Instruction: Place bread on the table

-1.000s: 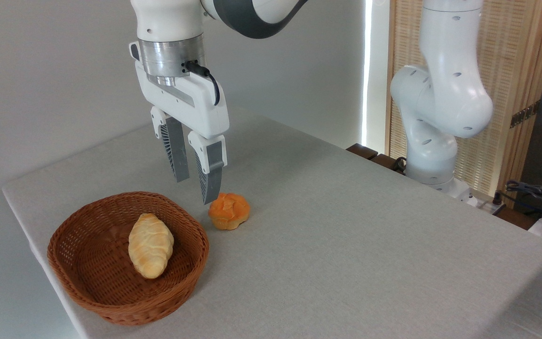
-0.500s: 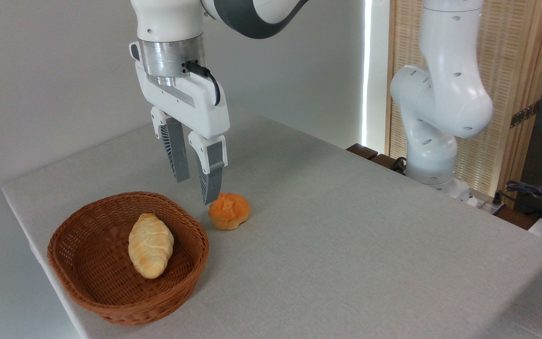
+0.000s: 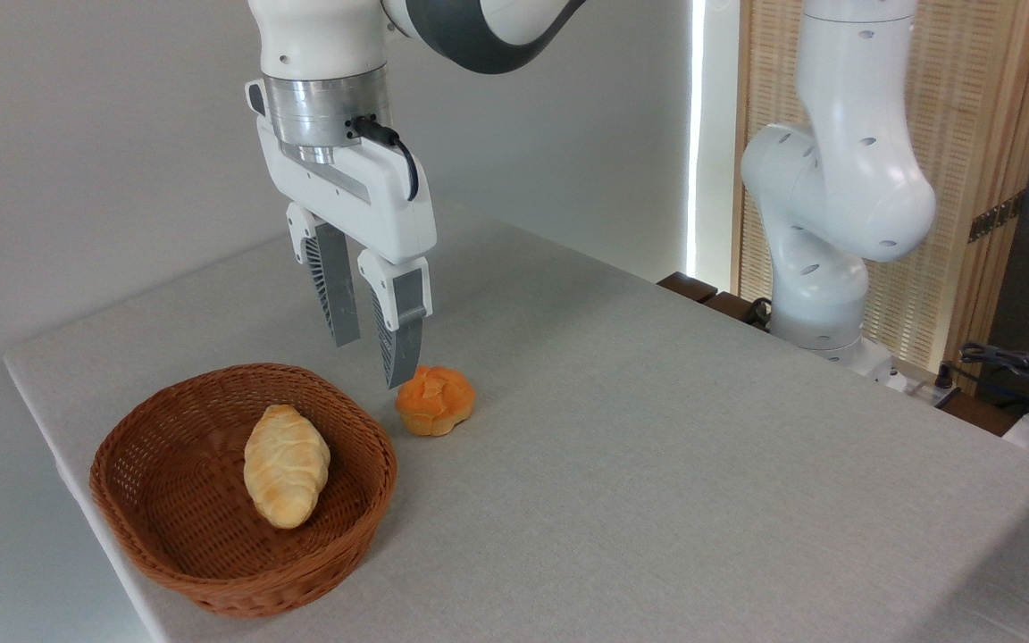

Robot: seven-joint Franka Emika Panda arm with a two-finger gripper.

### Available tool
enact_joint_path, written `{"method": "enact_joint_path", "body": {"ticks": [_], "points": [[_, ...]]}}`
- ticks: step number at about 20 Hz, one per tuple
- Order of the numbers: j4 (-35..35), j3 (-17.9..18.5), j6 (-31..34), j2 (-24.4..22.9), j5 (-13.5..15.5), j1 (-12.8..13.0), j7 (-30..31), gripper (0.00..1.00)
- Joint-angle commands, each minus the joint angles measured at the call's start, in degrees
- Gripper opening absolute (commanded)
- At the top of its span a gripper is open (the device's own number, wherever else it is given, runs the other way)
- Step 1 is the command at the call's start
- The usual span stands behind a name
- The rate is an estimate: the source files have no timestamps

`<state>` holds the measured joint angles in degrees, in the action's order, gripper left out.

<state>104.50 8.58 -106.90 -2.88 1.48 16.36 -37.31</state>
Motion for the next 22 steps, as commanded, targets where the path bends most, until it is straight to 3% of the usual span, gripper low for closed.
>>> {"method": "enact_joint_path", "body": {"ticks": [1, 9, 16, 18, 22], "points": [[-1.1, 0.5, 1.2, 0.7, -0.1, 0.2, -0.2, 1.00], [-1.1, 0.5, 1.3, 0.7, 0.0, 0.2, -0.2, 1.00], [-1.1, 0.6, 0.7, 1.0, 2.0, 0.2, -0.2, 1.00], [-1.1, 0.5, -0.9, 2.3, 3.3, 0.2, -0.3, 1.00], [-1.1, 0.6, -10.9, 5.6, 7.1, 0.2, 0.2, 1.00]]}}
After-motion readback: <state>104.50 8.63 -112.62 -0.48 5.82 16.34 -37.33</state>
